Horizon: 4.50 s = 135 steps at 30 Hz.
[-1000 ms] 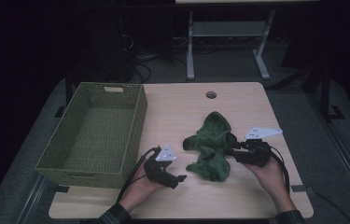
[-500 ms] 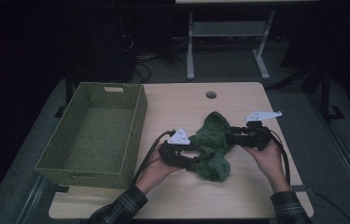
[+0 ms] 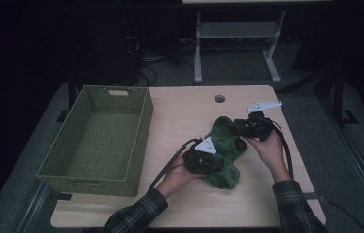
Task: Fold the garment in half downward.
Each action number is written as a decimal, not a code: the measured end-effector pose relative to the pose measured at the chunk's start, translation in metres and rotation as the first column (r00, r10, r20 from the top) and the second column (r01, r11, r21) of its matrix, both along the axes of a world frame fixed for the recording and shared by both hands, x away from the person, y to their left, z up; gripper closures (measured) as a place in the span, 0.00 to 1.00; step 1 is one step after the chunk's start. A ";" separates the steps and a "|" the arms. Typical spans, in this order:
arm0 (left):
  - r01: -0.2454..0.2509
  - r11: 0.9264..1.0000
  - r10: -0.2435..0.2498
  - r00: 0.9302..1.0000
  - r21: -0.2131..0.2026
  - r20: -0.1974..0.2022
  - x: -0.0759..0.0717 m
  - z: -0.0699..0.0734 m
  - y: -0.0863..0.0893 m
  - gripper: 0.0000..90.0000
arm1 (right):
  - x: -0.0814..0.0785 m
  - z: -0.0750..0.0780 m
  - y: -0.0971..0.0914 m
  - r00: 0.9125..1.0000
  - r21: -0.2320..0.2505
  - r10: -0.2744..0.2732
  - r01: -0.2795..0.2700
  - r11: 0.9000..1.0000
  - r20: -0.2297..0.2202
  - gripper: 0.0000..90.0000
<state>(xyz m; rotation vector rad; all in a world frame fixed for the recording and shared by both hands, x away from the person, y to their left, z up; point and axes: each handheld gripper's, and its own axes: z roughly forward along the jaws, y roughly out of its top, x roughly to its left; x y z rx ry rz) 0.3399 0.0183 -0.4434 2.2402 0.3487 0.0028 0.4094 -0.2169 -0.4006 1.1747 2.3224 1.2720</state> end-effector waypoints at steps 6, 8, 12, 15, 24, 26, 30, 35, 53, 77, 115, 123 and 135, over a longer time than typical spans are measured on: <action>0.004 1.000 -0.003 1.000 0.021 -0.008 -0.001 -0.008 -0.003 0.89 | 0.019 0.003 0.001 1.000 -0.003 -0.023 0.023 1.000 0.008 0.65; -0.005 1.000 0.006 1.000 0.015 -0.015 -0.002 -0.012 -0.004 0.89 | 0.027 0.005 0.002 1.000 -0.010 -0.025 0.025 1.000 -0.003 0.64; -0.004 1.000 0.004 1.000 0.028 -0.009 -0.002 -0.014 -0.004 0.89 | 0.041 0.005 0.005 0.999 -0.024 -0.030 0.030 0.999 -0.011 0.63; -0.002 1.000 0.003 1.000 0.031 -0.011 -0.001 -0.016 -0.005 0.90 | 0.049 -0.001 0.008 0.999 -0.031 -0.035 0.034 0.999 -0.015 0.63; 0.001 0.999 -0.001 1.000 0.032 -0.009 -0.001 -0.017 -0.005 0.90 | 0.066 -0.028 0.018 0.996 -0.068 -0.035 0.029 0.997 -0.081 0.76; -0.002 0.999 0.002 1.000 0.032 -0.011 -0.001 -0.018 -0.005 0.90 | 0.067 -0.027 0.018 0.997 -0.065 -0.037 0.032 0.997 -0.074 0.93; -0.003 0.999 0.003 1.000 0.037 -0.008 -0.001 -0.017 -0.005 0.90 | 0.059 -0.014 0.012 0.999 -0.003 -0.014 0.014 1.000 -0.042 0.96; -0.012 0.999 0.013 1.000 0.033 -0.011 -0.001 -0.018 -0.006 0.90 | 0.042 0.010 0.005 0.999 0.074 0.027 -0.029 0.997 0.022 0.97; -0.174 0.978 0.181 0.982 -0.113 0.056 0.020 0.040 0.039 0.59 | -0.012 0.047 -0.001 0.978 0.145 0.150 -0.171 0.975 0.148 0.97; -0.162 0.977 0.175 0.981 -0.138 0.089 0.030 0.052 0.031 0.96 | -0.062 0.047 -0.011 0.955 0.144 0.220 -0.250 0.957 0.198 0.95; -0.105 0.994 0.105 0.994 0.009 0.017 -0.035 -0.004 0.043 0.73 | -0.157 -0.059 0.028 0.911 -0.027 0.401 -0.405 0.914 -0.100 0.95; -0.101 0.994 0.100 0.994 0.035 0.038 -0.029 -0.009 0.038 0.78 | -0.168 -0.046 0.017 0.926 -0.005 0.376 -0.377 0.926 -0.039 0.78; -0.096 0.994 0.094 0.995 0.042 0.042 -0.028 -0.011 0.038 0.80 | -0.156 -0.020 -0.027 0.979 0.045 0.201 -0.203 0.978 0.041 0.75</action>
